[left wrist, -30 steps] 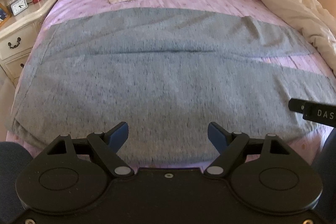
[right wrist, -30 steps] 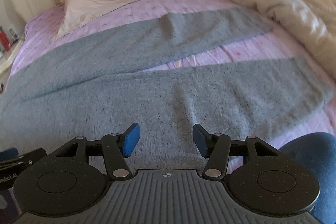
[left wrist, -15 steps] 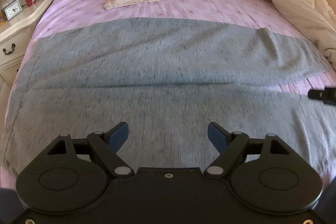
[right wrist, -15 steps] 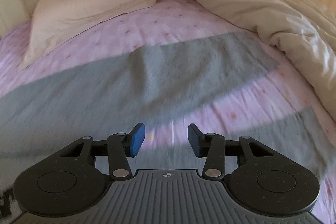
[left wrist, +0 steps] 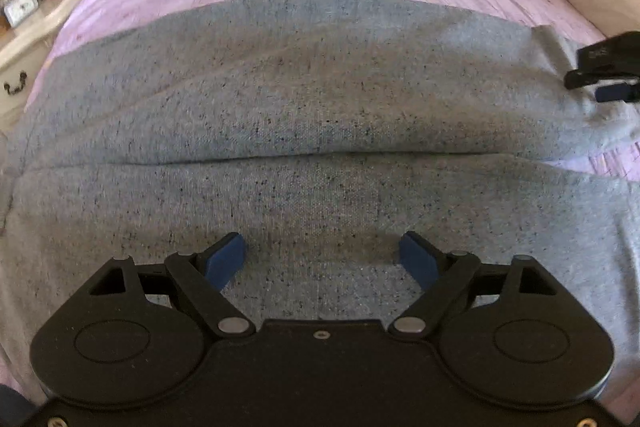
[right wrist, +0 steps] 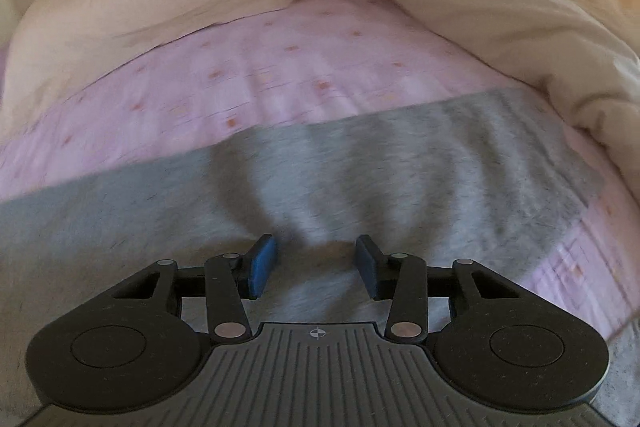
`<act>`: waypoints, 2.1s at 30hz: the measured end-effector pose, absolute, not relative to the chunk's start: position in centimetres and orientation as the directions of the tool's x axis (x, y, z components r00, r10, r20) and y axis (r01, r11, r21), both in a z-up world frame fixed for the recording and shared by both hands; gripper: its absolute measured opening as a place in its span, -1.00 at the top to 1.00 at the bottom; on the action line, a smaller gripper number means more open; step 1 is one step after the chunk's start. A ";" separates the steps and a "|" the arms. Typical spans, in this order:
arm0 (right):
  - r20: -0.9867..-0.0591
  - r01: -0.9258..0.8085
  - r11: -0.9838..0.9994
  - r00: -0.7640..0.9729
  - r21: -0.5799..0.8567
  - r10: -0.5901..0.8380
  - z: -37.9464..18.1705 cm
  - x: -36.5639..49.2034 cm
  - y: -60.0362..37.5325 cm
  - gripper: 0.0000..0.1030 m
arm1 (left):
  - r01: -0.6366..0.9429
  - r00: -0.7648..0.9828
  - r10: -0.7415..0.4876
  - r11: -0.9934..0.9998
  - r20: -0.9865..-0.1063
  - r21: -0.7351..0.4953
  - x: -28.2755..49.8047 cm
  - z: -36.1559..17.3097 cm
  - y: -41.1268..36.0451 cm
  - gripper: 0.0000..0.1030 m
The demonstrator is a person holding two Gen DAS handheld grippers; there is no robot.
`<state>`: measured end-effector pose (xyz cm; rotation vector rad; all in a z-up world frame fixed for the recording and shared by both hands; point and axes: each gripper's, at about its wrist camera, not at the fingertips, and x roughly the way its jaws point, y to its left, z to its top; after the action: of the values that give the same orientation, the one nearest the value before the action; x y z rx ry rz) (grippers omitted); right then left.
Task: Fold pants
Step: 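Move the right tool over the sweatpants toward a pant leg hem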
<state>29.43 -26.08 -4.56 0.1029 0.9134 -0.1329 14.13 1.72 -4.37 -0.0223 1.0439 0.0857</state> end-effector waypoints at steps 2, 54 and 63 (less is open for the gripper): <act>-0.785 0.236 0.972 0.600 -0.008 -0.152 -4.5 29.5 -27.7 0.19 | -0.077 0.506 0.066 0.997 -0.860 0.031 14.0 -4.5 1.6 -0.75; -0.867 0.407 0.911 0.477 0.069 -0.147 4.1 12.8 -47.2 0.40 | -0.015 0.506 0.029 1.000 -0.862 0.025 9.6 -4.1 -0.3 -1.00; -0.855 0.297 0.939 0.518 0.176 -0.004 3.8 28.6 -38.2 0.40 | -0.055 0.475 0.040 0.998 -0.879 0.016 11.2 -3.8 -0.3 -1.00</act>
<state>28.64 -38.22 3.78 0.3186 1.0140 -0.1842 11.20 -0.27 -3.82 -0.0149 1.0746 0.0581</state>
